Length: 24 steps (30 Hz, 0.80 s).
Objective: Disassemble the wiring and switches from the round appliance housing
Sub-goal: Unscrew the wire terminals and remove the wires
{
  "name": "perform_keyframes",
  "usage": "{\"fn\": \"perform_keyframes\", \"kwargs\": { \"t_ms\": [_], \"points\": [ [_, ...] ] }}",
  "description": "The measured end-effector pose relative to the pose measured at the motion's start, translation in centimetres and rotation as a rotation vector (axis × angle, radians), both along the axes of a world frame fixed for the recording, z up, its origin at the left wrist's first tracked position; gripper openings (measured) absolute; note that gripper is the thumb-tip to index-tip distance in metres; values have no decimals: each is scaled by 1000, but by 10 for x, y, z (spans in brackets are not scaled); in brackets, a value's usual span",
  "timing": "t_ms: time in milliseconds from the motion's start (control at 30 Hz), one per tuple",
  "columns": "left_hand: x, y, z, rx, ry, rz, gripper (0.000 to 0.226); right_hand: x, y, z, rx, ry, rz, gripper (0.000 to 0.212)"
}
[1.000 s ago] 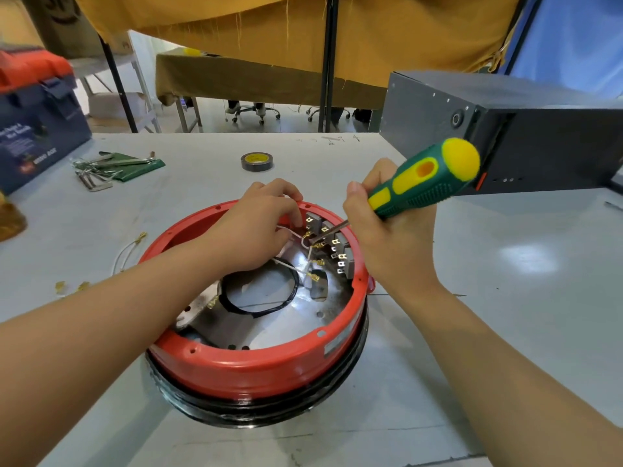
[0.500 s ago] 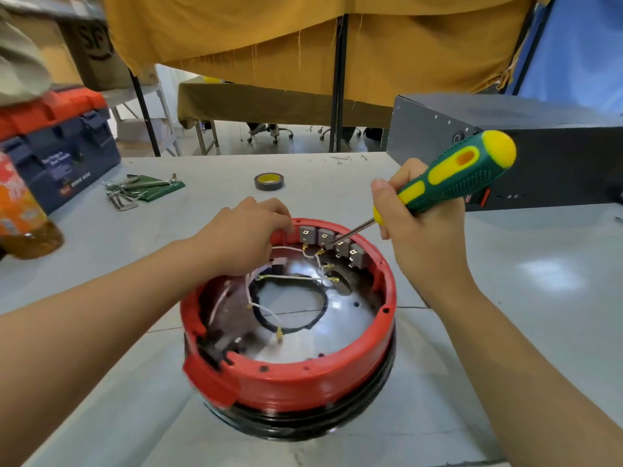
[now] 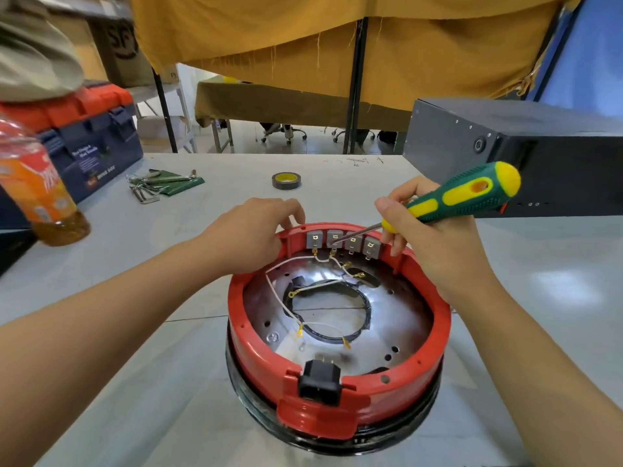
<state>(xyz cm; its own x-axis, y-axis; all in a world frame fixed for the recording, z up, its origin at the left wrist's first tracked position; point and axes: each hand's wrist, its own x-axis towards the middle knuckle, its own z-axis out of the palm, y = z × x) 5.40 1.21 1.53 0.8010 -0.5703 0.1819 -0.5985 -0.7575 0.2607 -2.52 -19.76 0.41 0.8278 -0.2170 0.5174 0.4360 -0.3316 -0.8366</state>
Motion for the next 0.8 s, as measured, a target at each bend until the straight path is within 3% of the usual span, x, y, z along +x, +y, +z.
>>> {"fn": "perform_keyframes", "kwargs": {
  "t_ms": [133, 300, 433, 800],
  "points": [
    [5, -10, -2, -4, 12, 6, 34, 5, -2, -1, -51, 37, 50, 16],
    [5, -18, -13, -216, 43, 31, 24, 12, -7, -2, -44, 43, 102, 15],
    [6, -14, -18, -274, 54, 42, 19, 17, -10, -4, -48, 50, 159, 12],
    [14, -8, -15, -225, 3, -42, 29, 22, -8, 0, -168, 0, 223, 15]
  ]
}}
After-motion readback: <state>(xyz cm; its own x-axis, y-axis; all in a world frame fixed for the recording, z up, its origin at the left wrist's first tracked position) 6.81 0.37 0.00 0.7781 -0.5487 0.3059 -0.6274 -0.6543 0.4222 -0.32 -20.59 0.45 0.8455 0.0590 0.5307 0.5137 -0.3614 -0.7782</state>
